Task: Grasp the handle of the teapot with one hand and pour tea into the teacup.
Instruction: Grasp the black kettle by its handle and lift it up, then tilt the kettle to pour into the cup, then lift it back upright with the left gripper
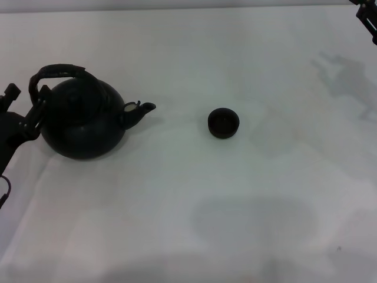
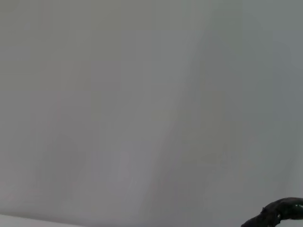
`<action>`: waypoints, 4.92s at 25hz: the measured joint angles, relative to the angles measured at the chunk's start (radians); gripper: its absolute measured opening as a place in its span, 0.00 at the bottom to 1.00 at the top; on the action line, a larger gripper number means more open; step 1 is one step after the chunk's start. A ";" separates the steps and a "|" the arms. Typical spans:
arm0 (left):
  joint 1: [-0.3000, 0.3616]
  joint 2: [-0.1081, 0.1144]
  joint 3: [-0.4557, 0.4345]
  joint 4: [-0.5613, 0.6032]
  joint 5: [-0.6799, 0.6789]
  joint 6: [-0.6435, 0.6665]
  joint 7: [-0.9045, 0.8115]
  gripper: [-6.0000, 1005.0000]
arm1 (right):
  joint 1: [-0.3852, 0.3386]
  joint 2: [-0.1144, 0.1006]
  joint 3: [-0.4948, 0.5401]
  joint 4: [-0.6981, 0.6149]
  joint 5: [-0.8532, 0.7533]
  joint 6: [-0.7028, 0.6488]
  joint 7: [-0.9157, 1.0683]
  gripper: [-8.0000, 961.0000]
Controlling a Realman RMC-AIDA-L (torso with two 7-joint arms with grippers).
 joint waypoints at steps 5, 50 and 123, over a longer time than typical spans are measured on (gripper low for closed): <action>-0.002 0.000 0.000 0.009 0.006 -0.018 -0.001 0.76 | 0.000 0.000 0.001 -0.001 0.001 -0.006 -0.007 0.27; -0.046 -0.006 0.007 0.415 0.264 -0.245 -0.378 0.16 | 0.002 0.002 0.001 -0.102 0.014 -0.052 -0.122 0.27; -0.139 -0.002 0.596 1.568 1.737 -0.500 -1.901 0.14 | -0.012 -0.003 0.049 -0.169 0.056 -0.026 -0.175 0.34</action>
